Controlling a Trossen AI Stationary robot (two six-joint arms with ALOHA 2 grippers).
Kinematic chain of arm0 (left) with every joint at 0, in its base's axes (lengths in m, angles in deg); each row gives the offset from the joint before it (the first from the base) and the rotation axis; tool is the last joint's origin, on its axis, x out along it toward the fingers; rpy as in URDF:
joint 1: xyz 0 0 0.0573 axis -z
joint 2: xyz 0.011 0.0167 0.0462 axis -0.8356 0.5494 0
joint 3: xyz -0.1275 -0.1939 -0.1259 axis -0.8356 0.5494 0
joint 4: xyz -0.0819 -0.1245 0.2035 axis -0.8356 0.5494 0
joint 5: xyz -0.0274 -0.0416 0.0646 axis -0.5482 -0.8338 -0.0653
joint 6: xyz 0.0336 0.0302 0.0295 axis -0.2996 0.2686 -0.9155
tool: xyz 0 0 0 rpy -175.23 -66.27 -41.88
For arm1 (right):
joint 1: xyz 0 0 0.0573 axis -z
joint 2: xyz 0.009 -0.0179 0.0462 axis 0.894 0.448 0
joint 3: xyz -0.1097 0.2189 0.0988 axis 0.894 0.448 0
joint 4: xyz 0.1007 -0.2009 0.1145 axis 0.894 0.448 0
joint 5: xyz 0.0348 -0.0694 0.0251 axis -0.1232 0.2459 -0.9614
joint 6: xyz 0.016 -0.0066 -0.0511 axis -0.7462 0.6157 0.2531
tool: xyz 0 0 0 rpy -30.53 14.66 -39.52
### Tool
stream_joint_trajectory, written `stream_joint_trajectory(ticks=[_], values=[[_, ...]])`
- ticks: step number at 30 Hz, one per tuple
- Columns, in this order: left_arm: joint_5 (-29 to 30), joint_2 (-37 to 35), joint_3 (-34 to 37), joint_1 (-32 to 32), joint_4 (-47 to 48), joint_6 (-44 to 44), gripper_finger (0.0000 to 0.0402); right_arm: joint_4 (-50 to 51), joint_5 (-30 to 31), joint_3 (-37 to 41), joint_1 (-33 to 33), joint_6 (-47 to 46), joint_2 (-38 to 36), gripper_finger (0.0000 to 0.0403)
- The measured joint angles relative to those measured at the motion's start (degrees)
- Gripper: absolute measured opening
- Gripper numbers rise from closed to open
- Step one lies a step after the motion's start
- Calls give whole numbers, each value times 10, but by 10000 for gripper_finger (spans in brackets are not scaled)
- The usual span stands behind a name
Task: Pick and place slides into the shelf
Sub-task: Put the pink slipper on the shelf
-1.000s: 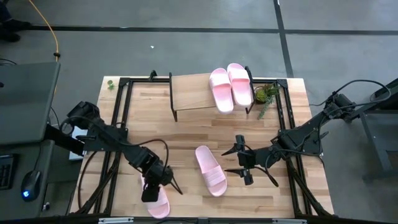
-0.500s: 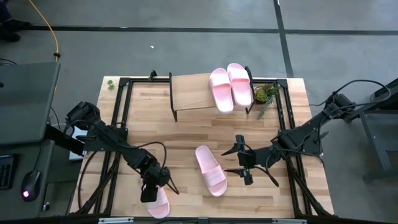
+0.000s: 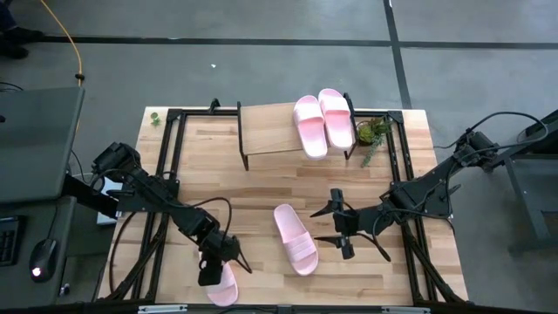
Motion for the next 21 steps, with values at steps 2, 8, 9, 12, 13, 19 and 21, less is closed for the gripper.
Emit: stream_joint_trajectory(ticks=[2,8,9,12,13,19,21], values=[[0,0,0,0,0,0,161,0,0,0,0,0,0,273],[3,0,0,0,0,1,161,0,0,0,0,0,0,273],[3,0,0,0,0,1,161,0,0,0,0,0,0,273],[4,0,0,0,-1,1,161,0,1,0,0,0,0,273],[4,0,0,0,-1,1,161,0,1,0,0,0,0,273],[7,0,0,0,-1,0,161,0,1,0,0,0,0,273],[10,0,0,0,-1,0,161,0,1,0,0,0,0,273]])
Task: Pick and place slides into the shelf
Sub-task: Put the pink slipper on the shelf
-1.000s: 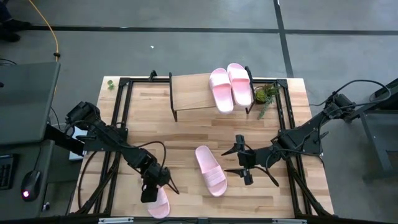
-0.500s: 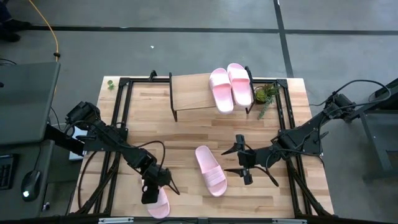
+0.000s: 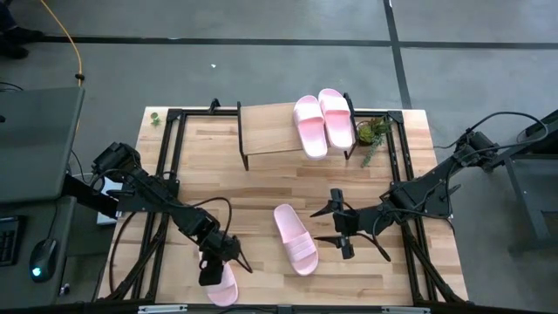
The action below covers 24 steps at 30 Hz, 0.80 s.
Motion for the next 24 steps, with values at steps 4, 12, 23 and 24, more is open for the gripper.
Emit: stream_joint_trajectory(ticks=[4,12,23,24], values=[[1,0,0,0,0,0,161,0,0,0,0,0,0,273],[-3,1,0,0,-18,0,156,0,0,0,0,0,0,273],[-4,1,0,0,-19,0,17,0,0,0,0,0,0,273],[-5,1,-1,0,-19,0,10,0,0,0,0,0,0,273]])
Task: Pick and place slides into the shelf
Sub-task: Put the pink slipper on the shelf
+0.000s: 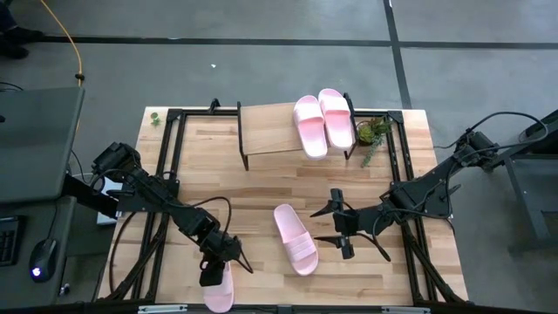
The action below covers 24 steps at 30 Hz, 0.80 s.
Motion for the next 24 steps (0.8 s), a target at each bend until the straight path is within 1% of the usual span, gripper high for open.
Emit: stream_joint_trajectory(ticks=[1,6,10,24], values=[[0,0,0,0,0,0,7,0,0,0,0,0,0,273],[4,0,0,0,0,-4,21,0,0,0,0,0,0,273],[5,0,0,0,1,-6,5,0,0,0,0,0,0,273],[6,0,-2,0,3,-15,2,0,0,0,0,0,0,273]])
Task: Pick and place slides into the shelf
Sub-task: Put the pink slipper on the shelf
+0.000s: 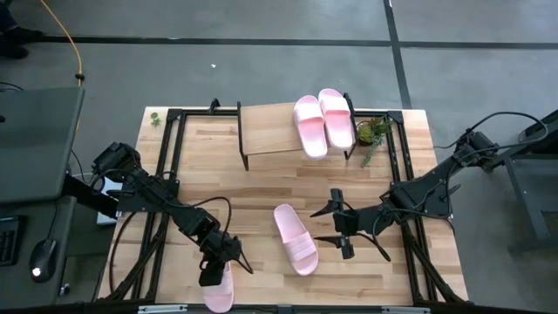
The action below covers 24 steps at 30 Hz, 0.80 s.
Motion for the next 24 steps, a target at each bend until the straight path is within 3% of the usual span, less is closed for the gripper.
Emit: stream_joint_trajectory(ticks=[6,24], values=[[5,0,-30,0,18,-19,1,0,0,0,0,0,0,273],[80,0,-195,0,213,-110,0,0,0,0,0,0,0,273]])
